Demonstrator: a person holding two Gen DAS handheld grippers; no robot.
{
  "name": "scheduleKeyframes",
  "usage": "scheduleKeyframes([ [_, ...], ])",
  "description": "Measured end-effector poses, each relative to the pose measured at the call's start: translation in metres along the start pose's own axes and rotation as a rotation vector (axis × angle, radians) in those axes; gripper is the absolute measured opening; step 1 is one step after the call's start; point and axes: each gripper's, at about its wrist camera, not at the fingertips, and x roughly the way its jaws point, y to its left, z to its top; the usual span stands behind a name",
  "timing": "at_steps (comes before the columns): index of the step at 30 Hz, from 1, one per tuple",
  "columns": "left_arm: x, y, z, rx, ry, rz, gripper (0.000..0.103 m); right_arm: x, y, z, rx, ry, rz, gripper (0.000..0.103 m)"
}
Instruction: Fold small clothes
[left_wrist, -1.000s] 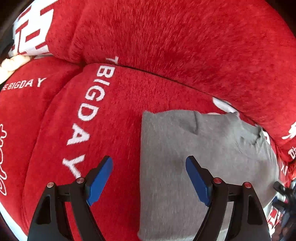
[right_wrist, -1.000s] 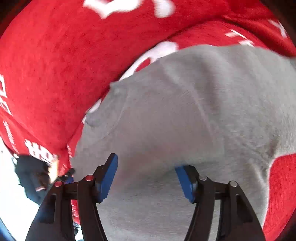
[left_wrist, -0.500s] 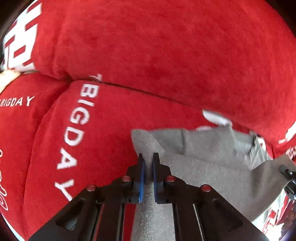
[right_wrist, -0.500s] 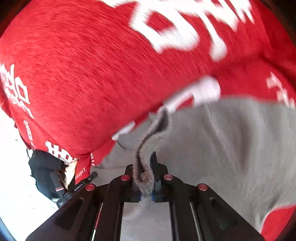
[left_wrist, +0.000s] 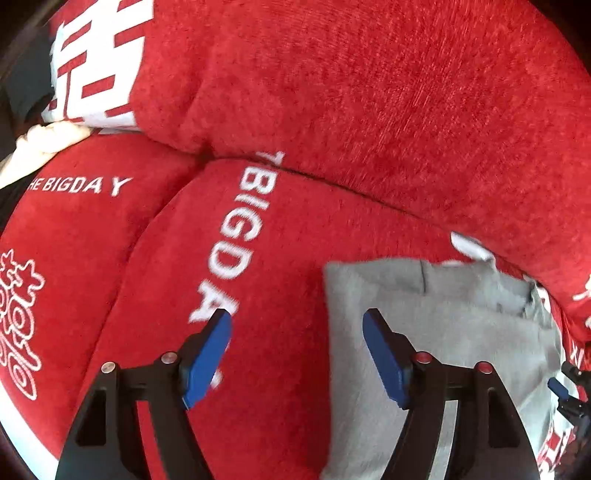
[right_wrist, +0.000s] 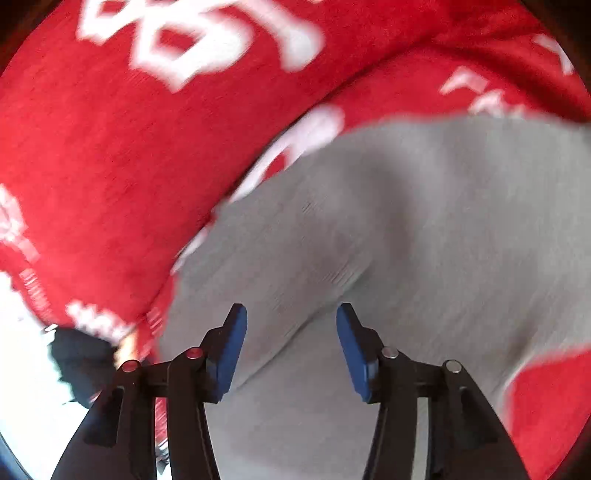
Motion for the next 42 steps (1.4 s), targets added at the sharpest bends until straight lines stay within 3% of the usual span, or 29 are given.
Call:
scheduleKeyframes([
  [5,-0.022,0.019,-0.029,-0.023,0.046,0.008,0.074,0.068,0.056,-0.081,-0.043,0.276,0.217,0.056],
  [8,-0.032,0.036,-0.054,-0.071,0.065,0.012,0.074,0.123,0.099,-0.123,-0.077,0.371,0.287,0.056],
  [11,-0.039,0.049,-0.068,-0.092,0.094,0.011,0.074,0.172,0.126,-0.146,-0.065,0.399,0.320,0.055],
  [12,-0.042,0.052,-0.073,-0.089,0.101,0.014,0.074,0.182,0.131,-0.148,-0.056,0.394,0.313,0.050],
  [14,-0.048,0.059,-0.082,-0.077,0.112,0.023,0.074,0.189,0.132,-0.147,-0.042,0.373,0.274,0.012],
  [15,-0.052,0.063,-0.086,-0.076,0.116,0.023,0.074,0.193,0.132,-0.148,-0.033,0.371,0.265,0.007],
  [17,-0.058,0.071,-0.092,-0.075,0.150,0.017,0.074,0.197,0.140,-0.149,-0.045,0.355,0.257,0.007],
  [22,-0.065,0.078,-0.104,-0.062,0.144,0.041,0.074,0.205,0.141,-0.169,-0.083,0.386,0.207,0.006],
  [28,-0.072,0.059,-0.112,-0.014,0.151,0.018,0.074,0.182,0.150,-0.188,-0.221,0.446,0.165,0.015],
  [29,-0.072,0.054,-0.113,-0.003,0.152,0.016,0.074,0.172,0.146,-0.187,-0.228,0.443,0.163,0.022],
  [31,-0.072,0.041,-0.117,0.016,0.161,0.004,0.074,0.147,0.131,-0.184,-0.227,0.425,0.147,0.060],
  [38,-0.067,-0.020,-0.133,0.083,0.217,-0.042,0.074,0.069,0.063,-0.159,-0.110,0.339,0.119,0.062],
  [42,-0.067,-0.060,-0.143,0.150,0.230,-0.060,0.074,0.023,0.026,-0.131,-0.040,0.230,0.101,0.062],
])
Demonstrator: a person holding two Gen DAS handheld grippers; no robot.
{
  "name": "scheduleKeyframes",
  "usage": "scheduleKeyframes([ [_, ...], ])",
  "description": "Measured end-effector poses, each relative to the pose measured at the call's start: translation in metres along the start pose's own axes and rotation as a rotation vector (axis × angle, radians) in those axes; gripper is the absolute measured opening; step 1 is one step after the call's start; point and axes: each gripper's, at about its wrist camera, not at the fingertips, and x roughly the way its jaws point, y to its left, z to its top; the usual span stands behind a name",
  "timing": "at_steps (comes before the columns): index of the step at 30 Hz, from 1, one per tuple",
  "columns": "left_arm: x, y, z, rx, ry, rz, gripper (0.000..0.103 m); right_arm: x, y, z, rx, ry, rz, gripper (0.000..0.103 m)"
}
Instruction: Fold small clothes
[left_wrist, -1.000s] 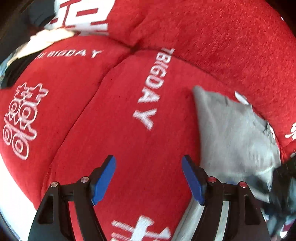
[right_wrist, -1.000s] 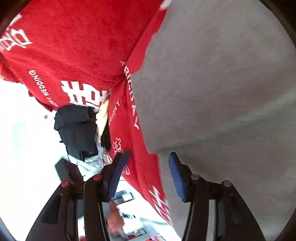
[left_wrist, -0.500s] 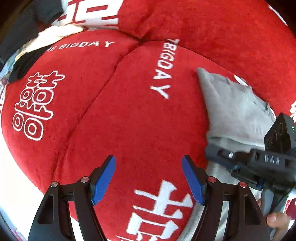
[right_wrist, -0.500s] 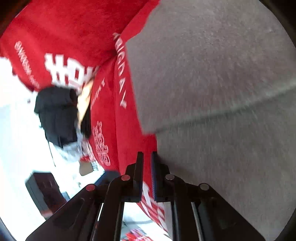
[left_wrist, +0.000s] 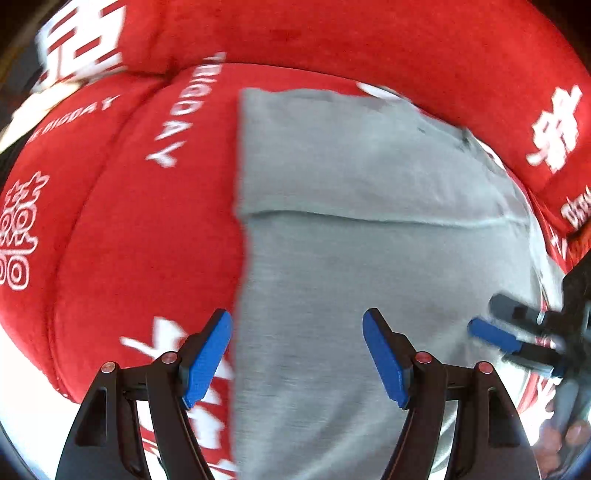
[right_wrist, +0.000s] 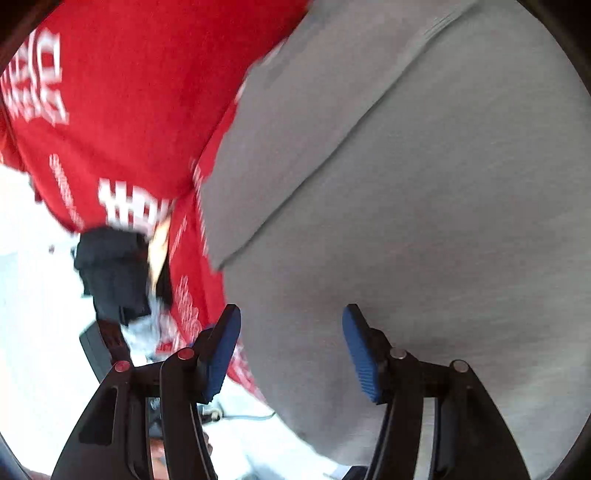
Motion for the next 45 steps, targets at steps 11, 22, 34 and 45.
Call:
scheduleKeyframes([
  [11,0.012,-0.070,-0.009,0.061,0.017,-0.015,0.074,-0.075,-0.079,0.121,0.210,-0.323,-0.017,0.055],
  [22,0.015,-0.081,-0.008,0.090,0.031,0.000,0.074,-0.079,-0.087,0.101,0.158,-0.266,-0.047,0.007],
  [34,0.021,-0.102,-0.013,0.116,0.048,-0.018,0.074,-0.093,-0.092,0.074,0.122,-0.225,0.167,0.041],
  [45,0.022,-0.152,-0.008,0.180,0.053,-0.057,0.074,-0.128,-0.115,0.035,0.218,-0.182,0.285,0.073],
])
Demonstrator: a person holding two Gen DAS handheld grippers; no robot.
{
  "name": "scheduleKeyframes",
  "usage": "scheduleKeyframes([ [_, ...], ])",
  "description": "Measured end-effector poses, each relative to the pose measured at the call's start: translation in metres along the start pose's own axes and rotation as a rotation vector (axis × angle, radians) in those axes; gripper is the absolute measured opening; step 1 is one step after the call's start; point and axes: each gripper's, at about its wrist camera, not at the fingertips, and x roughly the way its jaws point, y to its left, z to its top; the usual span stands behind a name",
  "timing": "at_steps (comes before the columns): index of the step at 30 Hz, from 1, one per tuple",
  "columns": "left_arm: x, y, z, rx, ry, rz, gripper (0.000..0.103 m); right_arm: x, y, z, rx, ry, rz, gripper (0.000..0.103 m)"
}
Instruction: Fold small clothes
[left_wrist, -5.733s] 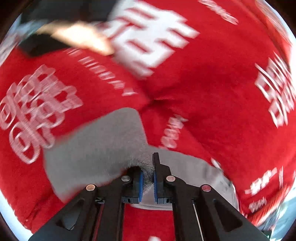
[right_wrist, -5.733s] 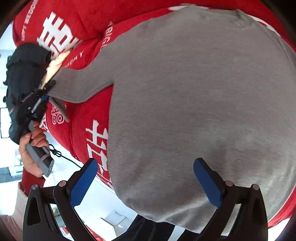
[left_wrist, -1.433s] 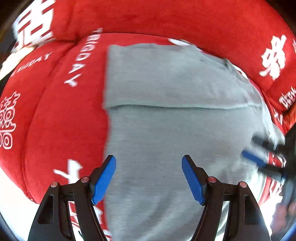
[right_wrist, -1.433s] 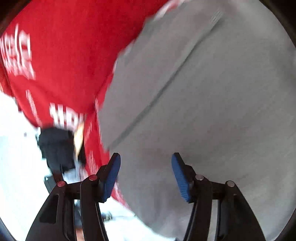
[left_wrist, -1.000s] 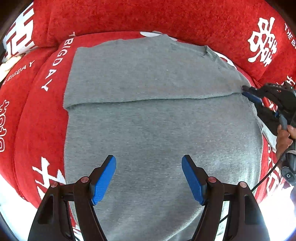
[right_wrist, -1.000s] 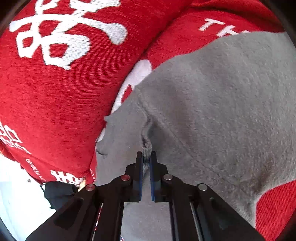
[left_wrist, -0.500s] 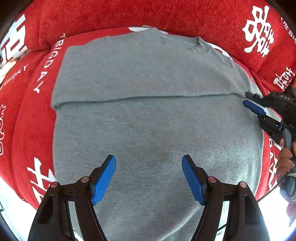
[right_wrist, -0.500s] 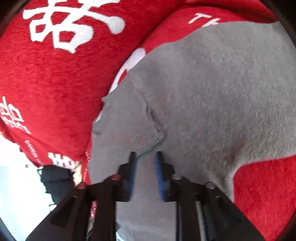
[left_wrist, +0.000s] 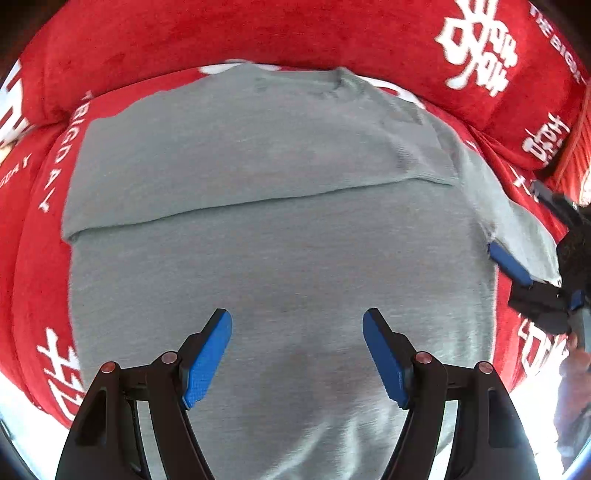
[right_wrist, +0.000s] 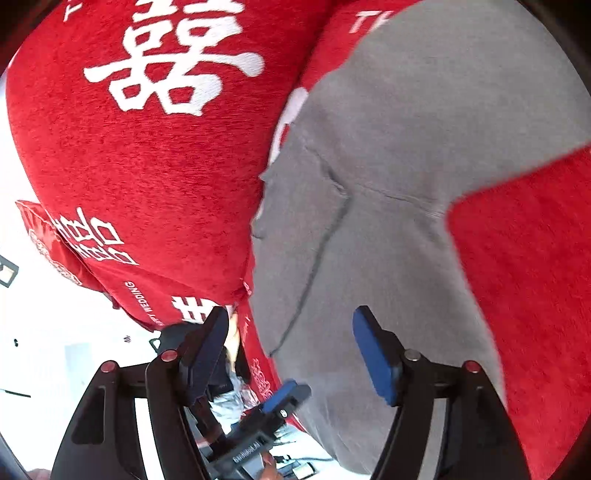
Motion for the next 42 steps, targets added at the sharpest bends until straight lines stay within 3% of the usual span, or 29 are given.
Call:
scheduleKeyframes([
  [3,0.003,-0.021,0.002,0.029,0.004,-0.015,0.074,-0.023,-0.007,-0.001,-0.006,-0.008,-0.036,0.074],
  [6,0.006,-0.049,0.003,0.074,0.002,-0.029,0.074,-0.051,-0.020,0.002,0.037,-0.028,-0.039,0.083],
  [9,0.009,-0.072,0.003,0.112,0.003,-0.043,0.074,-0.088,-0.030,0.004,0.050,-0.107,0.118,0.087],
  [12,0.014,-0.100,0.006,0.145,0.005,-0.058,0.074,-0.117,-0.043,0.003,0.100,-0.131,0.417,0.095],
  [13,0.016,-0.108,0.009,0.154,0.005,-0.059,0.074,-0.122,-0.047,0.004,0.121,-0.138,0.446,0.095],
  [14,0.017,-0.116,0.011,0.162,0.003,-0.060,0.074,-0.130,-0.051,0.004,0.139,-0.160,0.419,0.095],
  [18,0.019,-0.145,0.023,0.178,-0.017,-0.071,0.074,-0.174,-0.070,0.012,0.139,-0.349,0.111,0.095],
  [22,0.023,-0.170,0.044,0.178,-0.070,-0.045,0.074,-0.214,-0.099,0.028,0.195,-0.512,-0.032,0.095],
  [24,0.027,-0.177,0.052,0.172,-0.084,-0.027,0.074,-0.223,-0.110,0.041,0.204,-0.534,-0.096,0.094],
  [27,0.036,-0.186,0.064,0.159,-0.102,-0.001,0.074,-0.225,-0.121,0.063,0.200,-0.526,-0.109,0.091],
  [29,0.041,-0.192,0.069,0.159,-0.112,0.019,0.074,-0.223,-0.123,0.075,0.196,-0.514,-0.080,0.084],
  [34,0.043,-0.205,0.077,0.178,-0.167,0.049,0.074,-0.213,-0.110,0.091,0.121,-0.493,-0.070,0.022],
  [38,0.054,-0.216,0.081,0.201,-0.207,0.071,0.074,-0.208,-0.104,0.100,0.093,-0.483,-0.087,0.020],
  [40,0.077,-0.222,0.080,0.231,-0.154,0.110,0.074,-0.204,-0.113,0.102,0.140,-0.457,-0.084,0.021],
  [41,0.087,-0.224,0.079,0.242,-0.124,0.128,0.079,-0.203,-0.118,0.102,0.169,-0.449,-0.096,0.022],
  [42,0.087,-0.225,0.077,0.249,-0.165,0.135,0.082,-0.202,-0.122,0.102,0.192,-0.448,-0.107,0.023],
])
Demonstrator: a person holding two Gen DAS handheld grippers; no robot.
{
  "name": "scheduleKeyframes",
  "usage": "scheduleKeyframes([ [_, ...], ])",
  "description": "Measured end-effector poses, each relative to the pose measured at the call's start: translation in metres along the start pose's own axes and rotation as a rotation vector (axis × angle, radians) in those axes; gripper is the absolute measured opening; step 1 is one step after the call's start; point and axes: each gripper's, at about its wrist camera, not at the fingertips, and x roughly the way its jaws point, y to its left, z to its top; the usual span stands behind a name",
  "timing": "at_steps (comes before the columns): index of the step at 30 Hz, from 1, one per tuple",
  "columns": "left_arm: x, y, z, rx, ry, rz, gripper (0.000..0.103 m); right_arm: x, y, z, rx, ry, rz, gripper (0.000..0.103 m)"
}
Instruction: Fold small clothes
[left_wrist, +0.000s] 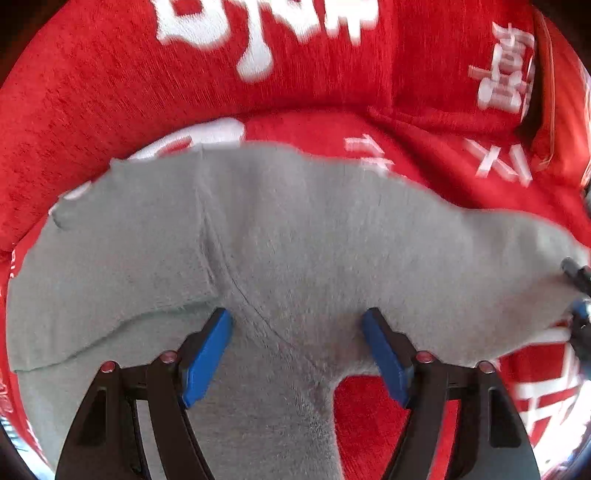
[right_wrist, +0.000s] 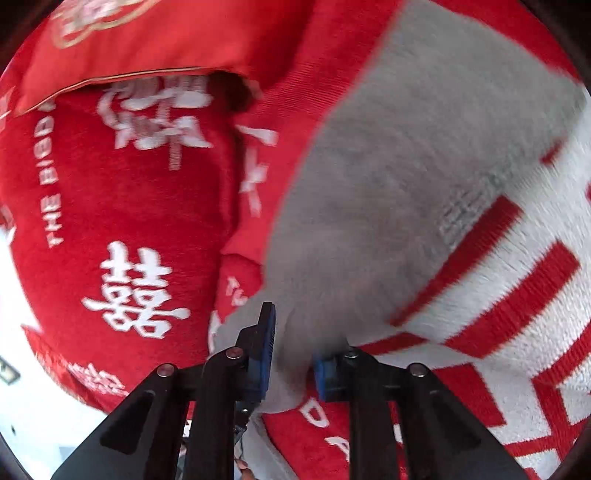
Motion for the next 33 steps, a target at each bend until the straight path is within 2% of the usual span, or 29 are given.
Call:
scheduleKeyframes([
  [2,0.002,-0.001,-0.002,0.016,-0.012,-0.003,0.084,-0.002,-0.008,0.000,0.041,-0.024,0.005,0.023],
  [6,0.003,0.003,0.000,0.017,-0.011,-0.027,0.084,-0.011,-0.005,-0.002,0.058,-0.071,0.059,0.013],
  [10,0.001,0.011,0.000,0.023,-0.011,-0.054,0.084,-0.012,0.041,-0.006,-0.081,-0.043,0.107,0.012],
  [15,-0.028,0.050,-0.002,-0.062,-0.039,-0.129,0.084,0.011,0.130,-0.030,-0.339,0.029,0.118,0.012],
  [20,-0.057,0.122,-0.015,-0.125,-0.059,-0.107,0.084,0.076,0.221,-0.096,-0.611,0.176,0.131,0.012],
  [22,-0.065,0.160,-0.024,-0.168,-0.062,-0.075,0.084,0.116,0.252,-0.139,-0.735,0.262,0.110,0.014],
  [24,-0.070,0.189,-0.035,-0.203,-0.064,-0.046,0.084,0.151,0.266,-0.179,-0.824,0.342,0.081,0.015],
  [26,-0.074,0.229,-0.052,-0.245,-0.057,-0.007,0.084,0.195,0.271,-0.225,-0.910,0.439,0.028,0.016],
  [27,-0.075,0.243,-0.060,-0.261,-0.050,0.007,0.084,0.224,0.267,-0.253,-0.957,0.501,-0.036,0.016],
  [29,-0.072,0.270,-0.076,-0.306,-0.026,0.040,0.084,0.264,0.250,-0.289,-1.004,0.583,-0.174,0.017],
  [31,-0.071,0.295,-0.092,-0.352,-0.001,0.057,0.084,0.282,0.232,-0.305,-0.988,0.611,-0.269,0.020],
  [32,-0.071,0.303,-0.098,-0.370,0.007,0.058,0.084,0.279,0.226,-0.304,-0.942,0.592,-0.259,0.020],
  [33,-0.073,0.311,-0.105,-0.386,0.011,0.059,0.084,0.272,0.222,-0.299,-0.880,0.573,-0.225,0.034],
])
